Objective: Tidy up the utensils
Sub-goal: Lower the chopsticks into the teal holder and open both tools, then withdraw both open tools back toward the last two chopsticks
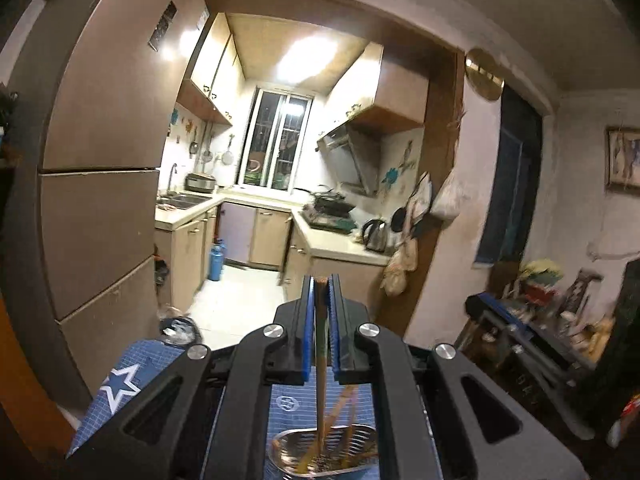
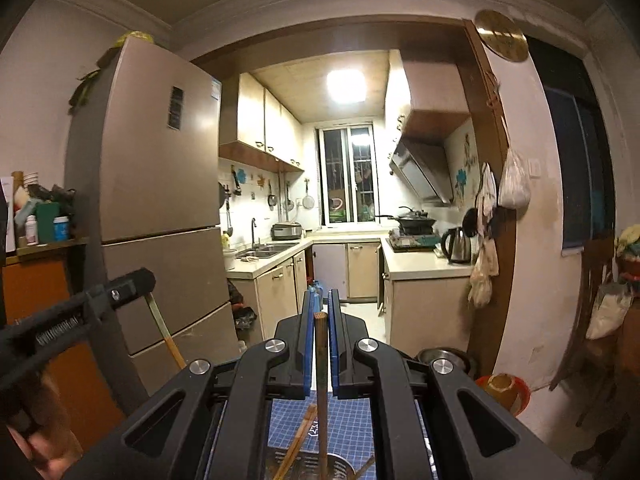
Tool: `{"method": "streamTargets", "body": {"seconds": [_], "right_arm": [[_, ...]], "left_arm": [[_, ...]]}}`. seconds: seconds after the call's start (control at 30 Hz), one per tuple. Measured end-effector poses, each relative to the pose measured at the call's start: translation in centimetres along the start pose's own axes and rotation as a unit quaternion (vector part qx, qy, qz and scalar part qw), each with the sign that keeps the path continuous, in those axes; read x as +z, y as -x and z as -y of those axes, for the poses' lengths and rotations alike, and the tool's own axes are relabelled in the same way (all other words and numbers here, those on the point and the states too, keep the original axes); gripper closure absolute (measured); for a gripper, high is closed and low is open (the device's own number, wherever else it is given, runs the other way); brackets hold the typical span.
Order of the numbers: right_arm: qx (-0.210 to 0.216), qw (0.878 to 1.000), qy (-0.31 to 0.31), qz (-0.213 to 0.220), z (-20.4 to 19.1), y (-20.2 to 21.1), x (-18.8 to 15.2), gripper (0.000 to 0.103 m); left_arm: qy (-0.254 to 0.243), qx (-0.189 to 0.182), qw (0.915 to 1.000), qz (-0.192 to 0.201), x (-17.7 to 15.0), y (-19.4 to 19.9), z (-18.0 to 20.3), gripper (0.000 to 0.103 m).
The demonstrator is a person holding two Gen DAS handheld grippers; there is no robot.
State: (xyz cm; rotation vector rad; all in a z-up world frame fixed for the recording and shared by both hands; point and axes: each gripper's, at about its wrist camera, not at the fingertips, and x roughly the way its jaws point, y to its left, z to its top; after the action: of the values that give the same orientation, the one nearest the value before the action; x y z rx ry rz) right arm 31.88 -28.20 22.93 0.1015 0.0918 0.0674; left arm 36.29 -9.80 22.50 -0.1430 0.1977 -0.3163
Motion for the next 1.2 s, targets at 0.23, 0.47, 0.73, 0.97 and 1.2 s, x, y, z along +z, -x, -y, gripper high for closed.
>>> {"method": "streamTargets", "body": {"seconds": [0.23, 0.47, 0.73, 0.97, 1.2], "right_arm": [[0.012, 0.999, -0.019, -0.032, 0.9, -3.3, -3.0, 0.095], [0.001, 0.999, -0.016, -0.031, 1.6, -2.5, -4.2, 0.053], [-0.018, 1.0, -0.014, -0.001, 3.9, 2.9, -2.1, 0.053], [-0.039, 0.999, -0.001, -0.014, 7.0, 11.7, -3.9, 0.053], [-0.044, 0.993, 0.025, -0.105, 8.4, 21.8, -12.6, 0.053]], "left_arm": [[-0.018, 0.033, 0.9987, -0.035, -4.3, -3.5, -1.0, 0.098], [-0.001, 0.045, 0.9982, -0.04, -4.8, -3.4, -2.7, 0.097], [0.024, 0.043, 0.9978, 0.044, -0.2, 3.8, -3.5, 0.097], [0.006, 0.032, 0.9971, 0.069, 0.0, 13.8, -3.7, 0.096], [-0.176, 0.046, 0.9788, -0.094, -10.6, 17.5, 0.1, 0.08]]}}
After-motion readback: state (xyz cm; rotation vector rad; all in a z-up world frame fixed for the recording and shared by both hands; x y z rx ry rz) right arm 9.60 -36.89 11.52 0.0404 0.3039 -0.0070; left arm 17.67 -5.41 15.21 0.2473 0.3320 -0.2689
